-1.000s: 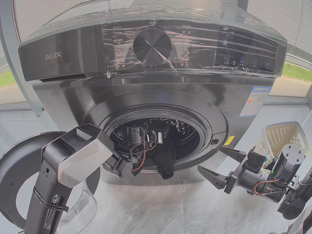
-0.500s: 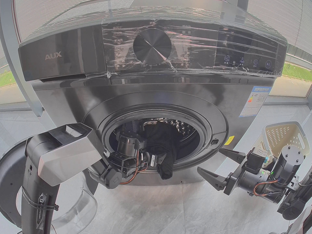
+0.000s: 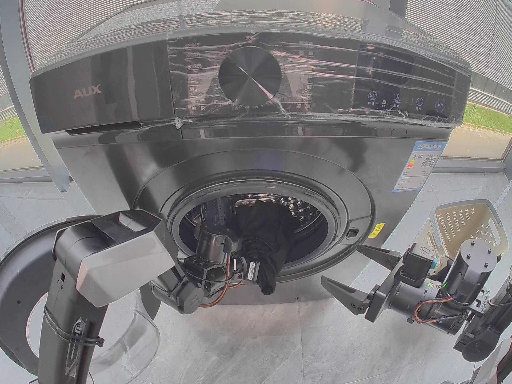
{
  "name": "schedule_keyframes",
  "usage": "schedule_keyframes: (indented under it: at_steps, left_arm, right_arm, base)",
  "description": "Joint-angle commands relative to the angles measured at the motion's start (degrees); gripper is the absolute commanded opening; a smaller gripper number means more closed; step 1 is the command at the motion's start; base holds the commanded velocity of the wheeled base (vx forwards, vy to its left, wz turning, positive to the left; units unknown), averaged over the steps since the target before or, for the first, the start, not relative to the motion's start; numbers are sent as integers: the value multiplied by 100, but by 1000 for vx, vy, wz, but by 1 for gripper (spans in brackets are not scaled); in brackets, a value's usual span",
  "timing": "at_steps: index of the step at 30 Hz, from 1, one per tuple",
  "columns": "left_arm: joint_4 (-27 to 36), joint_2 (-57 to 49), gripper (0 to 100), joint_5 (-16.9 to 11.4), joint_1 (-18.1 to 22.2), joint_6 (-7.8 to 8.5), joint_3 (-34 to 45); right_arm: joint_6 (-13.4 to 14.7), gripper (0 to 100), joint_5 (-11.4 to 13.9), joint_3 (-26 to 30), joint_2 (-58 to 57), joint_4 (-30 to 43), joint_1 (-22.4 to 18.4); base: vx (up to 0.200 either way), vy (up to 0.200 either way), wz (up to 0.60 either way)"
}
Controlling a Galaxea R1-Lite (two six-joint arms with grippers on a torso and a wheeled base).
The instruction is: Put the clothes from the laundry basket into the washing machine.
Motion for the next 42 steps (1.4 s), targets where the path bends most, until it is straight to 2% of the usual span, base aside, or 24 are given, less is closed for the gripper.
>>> schedule_keyframes:
  at_steps: [1,4,5,6,7,9,13,22,30,31,36,39,40,41,42]
  left_arm:
    - [-13,94,0,2,-9,-15,-143]
    - [-154,138,0,2,-53,-111,-564]
    - [-259,217,0,19,-88,-190,-837]
    - [-329,278,0,72,-106,-261,-1022]
    - [-452,454,0,178,-114,-428,-1602]
    - [-479,577,0,318,-106,-463,-2059]
    - [-558,859,0,477,-18,-472,-2841]
    - [-637,1113,0,696,220,-436,-3605]
    - [-716,1034,0,714,202,-445,-3166]
    - [-716,1008,100,714,185,-454,-3087]
    - [-611,560,100,652,70,-472,-2463]
    - [-400,199,100,503,0,-454,-1733]
    - [-400,199,100,503,0,-454,-1733]
    - [-303,67,100,353,-44,-436,-1355]
    - [-294,50,100,336,-53,-436,-1303]
  right_arm:
    - [-1,100,2,-15,11,-2,13]
    - [-1,100,2,-6,2,-2,13]
    - [-1,100,-7,-6,-7,-2,13]
    - [-1,100,2,-6,-7,-2,13]
    - [-1,100,-7,3,-24,-2,13]
    - [-1,100,-7,3,-33,-2,13]
    - [-1,100,2,-6,-33,-2,-4]
    - [-1,100,2,-15,-15,-2,-13]
    - [-1,100,2,-15,-7,-2,-22]
    - [-1,100,2,-15,-7,-2,-13]
    - [-1,100,2,-15,-7,-2,-13]
    - [-1,100,2,-15,2,-2,-4]
    - [-1,100,2,-15,2,-2,-4]
    - [-1,100,2,-6,11,-2,5]
    - [-1,100,2,-6,11,-2,5]
  base:
    - [0,0,0]
    - [0,0,0]
    - [0,0,0]
    - [0,0,0]
    - [0,0,0]
    - [0,0,0]
    - [0,0,0]
    - [0,0,0]
    - [0,0,0]
    - [0,0,0]
    - [0,0,0]
    - [0,0,0]
    - [0,0,0]
    - [0,0,0]
    - [0,0,0]
